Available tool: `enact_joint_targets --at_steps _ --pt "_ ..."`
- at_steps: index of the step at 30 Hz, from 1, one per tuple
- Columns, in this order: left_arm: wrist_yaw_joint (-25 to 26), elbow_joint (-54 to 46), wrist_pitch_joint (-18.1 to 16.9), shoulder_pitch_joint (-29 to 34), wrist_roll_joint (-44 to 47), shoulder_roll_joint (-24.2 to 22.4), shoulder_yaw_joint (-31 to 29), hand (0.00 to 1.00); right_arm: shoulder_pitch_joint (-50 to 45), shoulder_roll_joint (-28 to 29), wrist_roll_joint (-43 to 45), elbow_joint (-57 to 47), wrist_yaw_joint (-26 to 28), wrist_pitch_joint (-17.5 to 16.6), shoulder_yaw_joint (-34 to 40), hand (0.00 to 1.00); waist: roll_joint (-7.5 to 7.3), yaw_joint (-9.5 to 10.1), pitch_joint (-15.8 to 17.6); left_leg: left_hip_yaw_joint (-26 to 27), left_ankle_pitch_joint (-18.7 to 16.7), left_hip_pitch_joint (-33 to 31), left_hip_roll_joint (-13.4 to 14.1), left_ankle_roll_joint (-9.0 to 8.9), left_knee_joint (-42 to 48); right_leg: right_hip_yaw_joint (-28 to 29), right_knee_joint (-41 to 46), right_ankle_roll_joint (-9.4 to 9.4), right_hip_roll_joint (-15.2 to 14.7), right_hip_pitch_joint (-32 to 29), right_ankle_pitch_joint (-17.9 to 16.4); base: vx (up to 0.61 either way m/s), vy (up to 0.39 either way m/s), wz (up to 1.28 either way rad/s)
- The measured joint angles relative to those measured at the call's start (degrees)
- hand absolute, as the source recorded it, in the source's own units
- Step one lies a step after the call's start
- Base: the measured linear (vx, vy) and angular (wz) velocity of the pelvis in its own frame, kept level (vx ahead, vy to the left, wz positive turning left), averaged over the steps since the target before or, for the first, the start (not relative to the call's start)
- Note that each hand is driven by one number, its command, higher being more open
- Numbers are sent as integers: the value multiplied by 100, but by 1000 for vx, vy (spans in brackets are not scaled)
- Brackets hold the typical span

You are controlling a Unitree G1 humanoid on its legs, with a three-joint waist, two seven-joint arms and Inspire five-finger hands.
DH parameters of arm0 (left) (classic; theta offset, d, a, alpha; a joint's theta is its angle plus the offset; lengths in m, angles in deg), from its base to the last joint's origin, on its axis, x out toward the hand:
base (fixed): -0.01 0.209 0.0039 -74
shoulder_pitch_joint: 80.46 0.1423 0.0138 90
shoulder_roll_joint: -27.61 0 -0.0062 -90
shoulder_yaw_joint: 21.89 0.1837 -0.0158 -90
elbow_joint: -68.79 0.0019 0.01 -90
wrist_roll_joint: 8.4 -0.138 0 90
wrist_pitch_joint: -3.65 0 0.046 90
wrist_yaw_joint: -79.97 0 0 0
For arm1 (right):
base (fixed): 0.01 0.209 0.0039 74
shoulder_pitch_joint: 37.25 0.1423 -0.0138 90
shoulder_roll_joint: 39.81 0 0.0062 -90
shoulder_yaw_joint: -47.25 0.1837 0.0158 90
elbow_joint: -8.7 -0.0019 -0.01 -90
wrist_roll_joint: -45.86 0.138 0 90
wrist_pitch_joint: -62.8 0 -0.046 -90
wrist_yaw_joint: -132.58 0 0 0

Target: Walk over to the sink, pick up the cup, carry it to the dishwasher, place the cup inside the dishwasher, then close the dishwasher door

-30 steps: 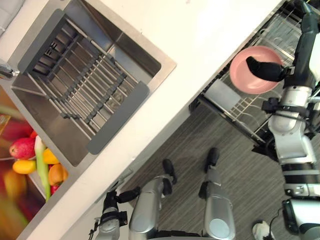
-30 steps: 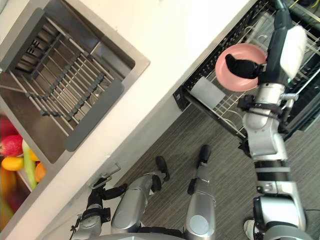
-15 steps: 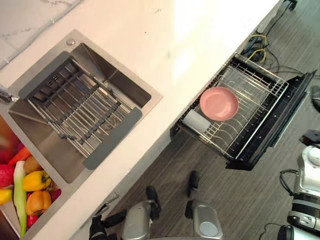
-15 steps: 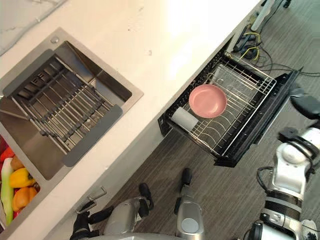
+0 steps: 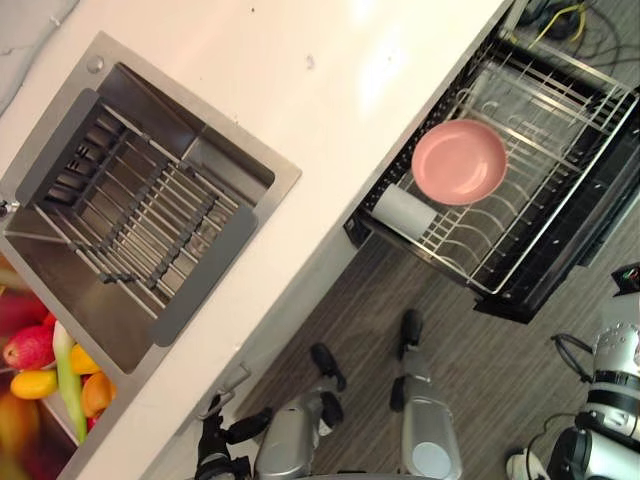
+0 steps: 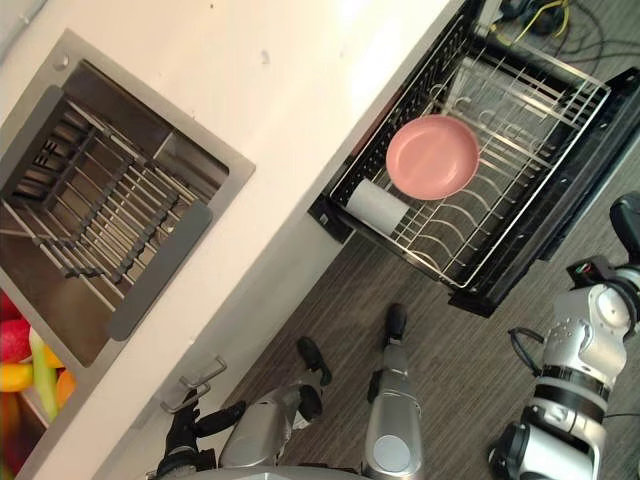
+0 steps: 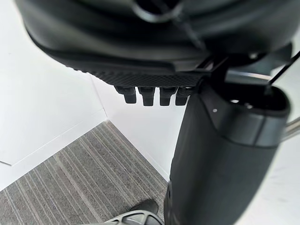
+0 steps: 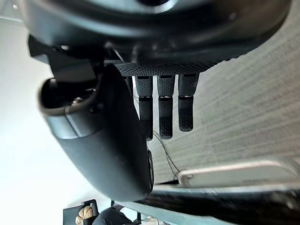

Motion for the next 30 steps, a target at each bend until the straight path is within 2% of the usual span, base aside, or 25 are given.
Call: enact_joint_targets --at_steps 2,5,7,12,16,18,21,24,30 --pt "-79 -64 -8 -8 11 -25 49 100 271 -145 211 286 160 -207 0 0 103 -39 70 -120 34 -1 -66 26 -49 -46 0 27 -57 8 20 12 62 16" --pt "-142 -106 -45 -16 67 17 224 100 624 -594 453 911 531 -260 -185 0 213 -113 118 -273 66 2 -162 72 -68 -122 -1 71 -153 57 52 9 60 19" --pt "-205 -105 -114 -87 104 18 313 100 893 -795 858 1395 750 -415 -280 0 307 -123 155 -460 95 21 -221 113 -67 -205 -3 93 -218 126 72 2 45 21" --pt "-227 -163 -256 -136 218 38 644 100 1300 -988 1836 2144 1306 -623 -407 0 497 -131 173 -728 163 31 -276 111 -71 -453 -5 99 -302 284 83 -11 12 25" --pt "-238 -151 -424 -168 221 -20 908 100 1595 -1034 2547 2542 1764 -707 -695 0 652 -122 163 -943 264 39 -280 43 -122 -654 -6 100 -318 389 66 -16 -22 27" --pt "-238 -78 -538 -166 220 -122 910 100 1731 -966 2998 2719 1952 -723 -974 0 714 -101 117 -1158 367 41 -273 5 -201 -812 -5 59 -297 439 45 -10 -43 27" --pt "-238 -36 -655 -166 213 -204 927 100 1938 -852 3135 2924 2050 -719 -1229 0 749 -67 91 -1403 458 40 -258 -68 -243 -1033 -4 -5 -286 534 12 -8 -48 32" --pt "-240 38 -861 -168 208 -232 1090 100 2228 -770 3100 3188 2055 -700 -1458 0 853 54 11 -1630 538 45 -248 -79 -265 -1262 -4 -48 -286 663 -24 -5 -28 38" --pt "-236 178 -985 -168 144 -318 1105 100 2764 -632 2825 3617 2142 -348 -2083 0 1031 220 -128 -1992 638 45 -218 -154 -293 -1643 -2 -79 -269 875 -76 19 -34 29"
